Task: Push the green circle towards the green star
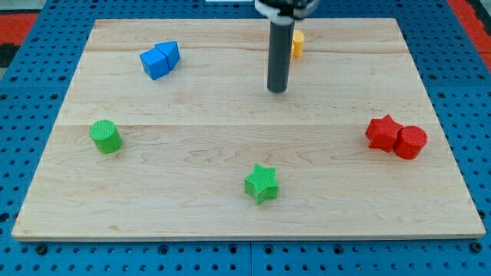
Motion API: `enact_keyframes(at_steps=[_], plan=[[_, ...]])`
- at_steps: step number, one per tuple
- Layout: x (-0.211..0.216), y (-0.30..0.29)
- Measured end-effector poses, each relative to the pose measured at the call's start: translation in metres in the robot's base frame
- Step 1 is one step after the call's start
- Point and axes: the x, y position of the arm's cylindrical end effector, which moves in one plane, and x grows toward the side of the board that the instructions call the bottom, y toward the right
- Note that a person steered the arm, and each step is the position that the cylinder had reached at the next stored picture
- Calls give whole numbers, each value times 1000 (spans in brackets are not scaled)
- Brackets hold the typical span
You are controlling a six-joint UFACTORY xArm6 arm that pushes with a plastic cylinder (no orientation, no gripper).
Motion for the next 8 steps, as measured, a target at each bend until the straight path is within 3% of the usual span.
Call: enact_keyframes(at_steps=[1, 3, 5, 6, 7, 8], plan=[[33, -42], [3, -151], [12, -258], [28, -292], [57, -291], [57, -274]])
